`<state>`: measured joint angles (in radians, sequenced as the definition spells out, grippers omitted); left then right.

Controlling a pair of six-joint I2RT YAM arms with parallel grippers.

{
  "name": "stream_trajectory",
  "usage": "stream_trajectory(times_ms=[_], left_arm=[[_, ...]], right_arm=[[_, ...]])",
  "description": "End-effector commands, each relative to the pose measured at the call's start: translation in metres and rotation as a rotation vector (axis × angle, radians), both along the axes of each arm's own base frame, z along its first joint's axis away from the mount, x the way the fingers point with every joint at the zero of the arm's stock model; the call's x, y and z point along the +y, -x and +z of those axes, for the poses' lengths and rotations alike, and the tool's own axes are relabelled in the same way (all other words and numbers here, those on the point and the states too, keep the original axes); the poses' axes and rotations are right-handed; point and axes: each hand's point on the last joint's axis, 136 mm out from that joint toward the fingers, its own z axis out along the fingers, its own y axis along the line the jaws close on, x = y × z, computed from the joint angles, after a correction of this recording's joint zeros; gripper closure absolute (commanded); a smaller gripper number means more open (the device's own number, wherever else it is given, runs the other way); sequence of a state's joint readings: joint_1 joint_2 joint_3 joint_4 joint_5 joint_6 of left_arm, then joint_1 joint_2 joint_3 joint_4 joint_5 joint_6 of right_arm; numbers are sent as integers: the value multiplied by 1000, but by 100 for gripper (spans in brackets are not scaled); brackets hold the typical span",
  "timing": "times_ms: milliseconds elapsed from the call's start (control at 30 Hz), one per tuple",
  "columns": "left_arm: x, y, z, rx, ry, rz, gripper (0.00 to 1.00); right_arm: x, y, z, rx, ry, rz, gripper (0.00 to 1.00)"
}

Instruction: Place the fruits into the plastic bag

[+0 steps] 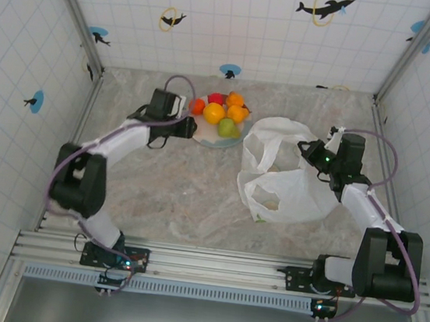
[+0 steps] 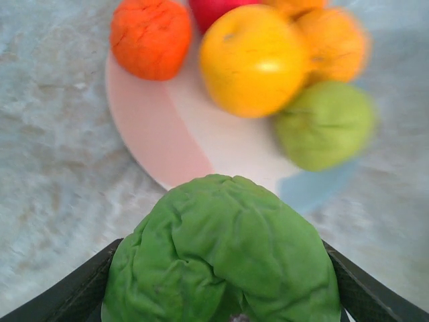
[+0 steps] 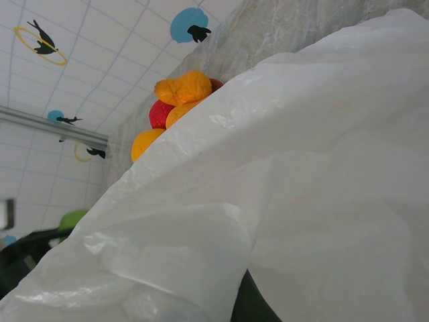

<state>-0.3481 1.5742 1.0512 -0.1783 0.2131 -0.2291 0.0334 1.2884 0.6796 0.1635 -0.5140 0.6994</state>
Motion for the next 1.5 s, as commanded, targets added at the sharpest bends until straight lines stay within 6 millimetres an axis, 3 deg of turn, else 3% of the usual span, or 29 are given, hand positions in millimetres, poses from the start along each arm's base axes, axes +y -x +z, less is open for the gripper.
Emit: stream_trajectory(times_ms=[0,67,233,367,467,733,933,1200,1400,1467], left_arm=[[-34,51,8,-7,187,-96,48],[-58,92,3,4,202,-183,48],[-109,159,-7,21,209,-357,49],[-140,182,-21,47,207,-438,49],[-165,188,-19,42,228,-497,50],[-198,162,-41,44,176,-500,53],[-224,150,-26,34,300,-479,52],[-239,126,-12,-8,424,-337,52],[-248,104,-19,-24,452,-237,47],[-250,101,-31,-2,459,-208,46]], right_arm=[[1,-5,22,-58,-3,-1,100],[2,-6,21,-53,-5,0,100],[4,-8,22,-52,-11,1,100],[6,-9,23,-52,-13,2,100],[9,-9,25,-53,-17,5,100],[24,-5,24,-28,-70,43,100],[34,4,21,-11,-102,54,100],[46,19,17,20,-176,38,100],[54,29,21,35,-266,16,100],[53,33,21,39,-298,-8,100]])
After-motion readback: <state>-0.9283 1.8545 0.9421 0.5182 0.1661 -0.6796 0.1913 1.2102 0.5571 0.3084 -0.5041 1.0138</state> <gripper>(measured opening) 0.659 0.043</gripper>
